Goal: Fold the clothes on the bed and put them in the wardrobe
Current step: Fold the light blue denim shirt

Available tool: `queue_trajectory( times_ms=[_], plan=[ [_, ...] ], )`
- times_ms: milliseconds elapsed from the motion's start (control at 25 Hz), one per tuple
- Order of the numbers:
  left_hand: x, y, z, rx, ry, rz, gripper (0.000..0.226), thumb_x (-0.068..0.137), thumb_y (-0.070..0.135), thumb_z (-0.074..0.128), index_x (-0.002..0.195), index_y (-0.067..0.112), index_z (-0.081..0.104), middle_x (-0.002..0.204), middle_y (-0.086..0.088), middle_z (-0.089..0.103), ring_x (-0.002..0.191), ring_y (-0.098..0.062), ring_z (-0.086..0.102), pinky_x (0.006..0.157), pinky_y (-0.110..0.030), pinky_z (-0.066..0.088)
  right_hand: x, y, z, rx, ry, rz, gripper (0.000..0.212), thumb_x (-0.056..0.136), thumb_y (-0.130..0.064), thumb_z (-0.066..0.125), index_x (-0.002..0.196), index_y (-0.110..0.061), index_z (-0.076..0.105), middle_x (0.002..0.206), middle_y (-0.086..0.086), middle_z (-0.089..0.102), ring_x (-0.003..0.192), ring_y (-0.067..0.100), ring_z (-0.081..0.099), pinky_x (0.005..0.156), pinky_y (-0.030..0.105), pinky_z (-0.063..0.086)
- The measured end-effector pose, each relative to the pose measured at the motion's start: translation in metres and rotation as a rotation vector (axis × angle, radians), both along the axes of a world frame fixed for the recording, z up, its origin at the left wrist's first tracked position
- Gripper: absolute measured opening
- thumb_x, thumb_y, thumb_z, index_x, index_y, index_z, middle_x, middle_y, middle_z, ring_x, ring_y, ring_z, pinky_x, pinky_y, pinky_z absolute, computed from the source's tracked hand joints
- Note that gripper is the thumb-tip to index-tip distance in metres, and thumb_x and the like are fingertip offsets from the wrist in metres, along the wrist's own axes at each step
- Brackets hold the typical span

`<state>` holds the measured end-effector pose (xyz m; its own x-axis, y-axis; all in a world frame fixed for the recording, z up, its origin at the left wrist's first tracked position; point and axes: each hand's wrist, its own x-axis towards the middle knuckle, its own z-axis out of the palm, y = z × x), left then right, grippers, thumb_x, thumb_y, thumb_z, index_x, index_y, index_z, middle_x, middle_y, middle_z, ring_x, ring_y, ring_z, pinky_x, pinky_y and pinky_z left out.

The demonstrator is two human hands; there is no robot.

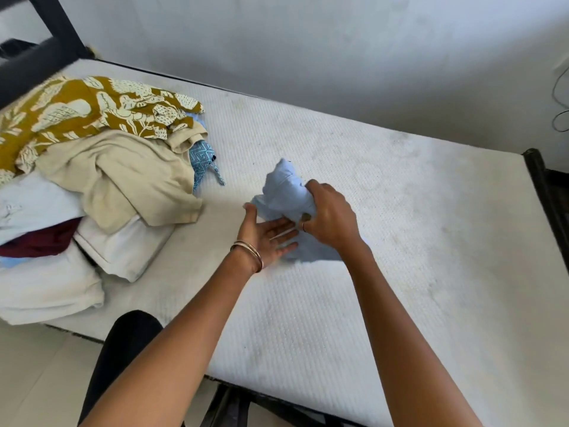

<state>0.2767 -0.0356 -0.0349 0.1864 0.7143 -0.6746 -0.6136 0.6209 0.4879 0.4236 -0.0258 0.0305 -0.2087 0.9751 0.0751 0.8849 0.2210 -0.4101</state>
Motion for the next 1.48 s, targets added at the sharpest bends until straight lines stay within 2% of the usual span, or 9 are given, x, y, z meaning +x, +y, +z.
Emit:
queue_trajectory(
  times_ms=[200,400,480,600,760,920,1080,1200,1480],
  plan=[
    [-0.001,0.000,-0.024,0.017,-0.046,-0.140,0.057,0.096,0.062,0.026,0.104,0.016,0.060,0.082,-0.008,0.074,0.071,-0.025,0.072,0.067,-0.040,0.059,0.008,-0.065,-0.056,0.542,-0.421,0.077,0.035,0.079,-0.002,0.057,0.111,-0.016,0.057,0.111,0.012,0.065,0.091,0.034,0.062,0.077,0.044,0.046],
    [-0.019,-0.068,-0.111,-0.164,0.368,-0.416,0.093,0.053,0.087,0.062,0.109,0.012,0.062,0.096,-0.013,0.068,0.076,-0.026,0.067,0.064,-0.032,0.054,0.033,-0.186,-0.184,0.140,-0.524,0.290,0.044,0.064,-0.017,0.082,0.104,-0.022,0.063,0.133,0.016,0.059,0.117,0.034,0.061,0.075,0.043,0.053],
    [-0.012,-0.088,-0.120,-0.025,0.417,-0.336,0.100,0.033,0.068,0.086,0.112,0.013,0.059,0.107,-0.012,0.068,0.082,-0.022,0.068,0.063,-0.030,0.054,0.041,-0.200,-0.193,-0.051,-0.420,0.252,0.060,0.060,-0.019,0.081,0.115,-0.025,0.058,0.143,0.010,0.052,0.126,0.029,0.054,0.077,0.044,0.052],
    [0.004,-0.089,-0.121,0.104,0.800,-0.419,0.071,0.064,0.037,0.087,0.120,0.013,0.053,0.112,-0.007,0.065,0.098,-0.025,0.063,0.083,-0.032,0.050,0.055,-0.177,-0.172,-0.115,-0.064,0.163,0.053,0.076,-0.041,0.063,0.126,-0.031,0.051,0.140,-0.007,0.049,0.128,0.017,0.040,0.086,0.044,0.040],
    [0.019,-0.080,-0.127,-0.008,1.052,-0.396,0.028,0.094,0.022,0.055,0.118,0.008,0.052,0.111,-0.017,0.063,0.098,-0.033,0.060,0.087,-0.039,0.049,0.073,-0.132,-0.163,-0.168,0.318,-0.581,0.038,0.098,-0.042,0.051,0.129,-0.020,0.054,0.133,0.003,0.052,0.126,0.025,0.042,0.094,0.044,0.034],
    [0.025,-0.080,-0.122,-0.080,1.019,-0.269,0.043,0.098,0.044,0.043,0.105,0.004,0.057,0.101,-0.023,0.064,0.086,-0.033,0.059,0.078,-0.039,0.047,0.085,-0.114,-0.174,-0.610,0.496,-0.727,0.063,0.096,-0.054,0.049,0.140,-0.010,0.041,0.136,0.015,0.051,0.125,0.034,0.049,0.100,0.047,0.042],
    [0.017,-0.077,-0.094,-0.083,0.746,-0.330,0.060,0.088,0.061,0.051,0.117,0.009,0.058,0.099,-0.007,0.062,0.087,-0.027,0.060,0.076,-0.034,0.046,0.091,-0.111,-0.168,-0.751,0.897,-0.717,0.045,0.088,-0.039,0.071,0.109,-0.001,0.064,0.107,0.018,0.071,0.091,0.032,0.070,0.084,0.051,0.057],
    [0.010,-0.078,-0.074,-0.054,0.406,-0.503,0.053,0.087,0.057,0.055,0.118,0.014,0.063,0.112,-0.010,0.070,0.103,-0.031,0.066,0.089,-0.041,0.051,0.108,-0.123,-0.152,-0.827,1.040,-0.626,0.028,0.091,-0.025,0.070,0.109,-0.003,0.068,0.101,0.013,0.075,0.092,0.031,0.072,0.089,0.051,0.056],
    [0.104,-0.090,-0.052,0.173,0.252,-0.537,0.046,0.085,0.019,0.068,0.128,0.006,0.056,0.118,-0.021,0.066,0.102,-0.038,0.066,0.081,-0.049,0.056,0.196,-0.172,-0.102,-0.647,1.167,-0.654,0.033,0.090,-0.011,0.067,0.122,-0.015,0.058,0.113,0.008,0.072,0.098,0.027,0.071,0.089,0.049,0.057]
  ],
)
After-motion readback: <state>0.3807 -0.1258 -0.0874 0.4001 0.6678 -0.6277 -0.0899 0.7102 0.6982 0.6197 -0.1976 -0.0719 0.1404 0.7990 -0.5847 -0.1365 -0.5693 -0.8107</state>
